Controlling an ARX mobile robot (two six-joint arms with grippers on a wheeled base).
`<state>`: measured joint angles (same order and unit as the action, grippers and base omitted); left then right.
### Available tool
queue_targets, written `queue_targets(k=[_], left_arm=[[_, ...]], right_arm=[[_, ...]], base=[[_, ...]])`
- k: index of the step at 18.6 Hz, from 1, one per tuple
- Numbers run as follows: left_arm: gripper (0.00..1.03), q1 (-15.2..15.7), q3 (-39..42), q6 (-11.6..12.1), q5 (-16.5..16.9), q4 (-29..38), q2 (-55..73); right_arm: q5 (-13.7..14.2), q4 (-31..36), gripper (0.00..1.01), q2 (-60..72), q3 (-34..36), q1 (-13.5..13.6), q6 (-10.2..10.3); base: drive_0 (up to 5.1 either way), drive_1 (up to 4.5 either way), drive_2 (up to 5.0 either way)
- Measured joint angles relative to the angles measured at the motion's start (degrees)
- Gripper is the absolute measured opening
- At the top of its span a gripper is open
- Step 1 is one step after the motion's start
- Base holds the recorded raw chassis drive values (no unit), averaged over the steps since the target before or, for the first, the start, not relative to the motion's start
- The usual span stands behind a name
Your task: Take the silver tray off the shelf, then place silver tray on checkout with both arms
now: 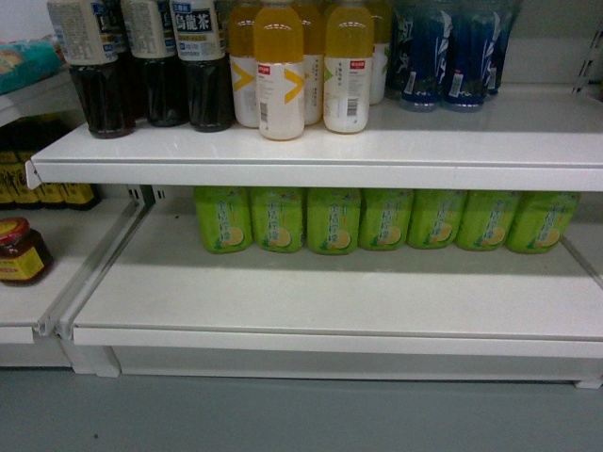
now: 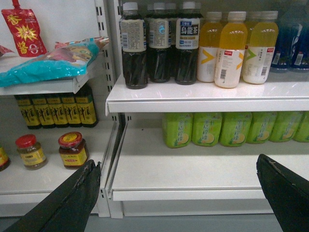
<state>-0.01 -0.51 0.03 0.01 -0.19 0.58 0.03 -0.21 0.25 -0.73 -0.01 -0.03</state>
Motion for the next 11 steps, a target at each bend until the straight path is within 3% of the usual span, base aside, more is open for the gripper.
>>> queue_targets(k=[11], left_arm=[[0.98, 0.00, 0.00, 0.00, 0.00, -0.04, 0.00]], right_arm=[[0.00, -0.09, 0.98, 0.00, 0.00, 0.00, 0.00]], base=[[0.0, 0.00, 0.0]])
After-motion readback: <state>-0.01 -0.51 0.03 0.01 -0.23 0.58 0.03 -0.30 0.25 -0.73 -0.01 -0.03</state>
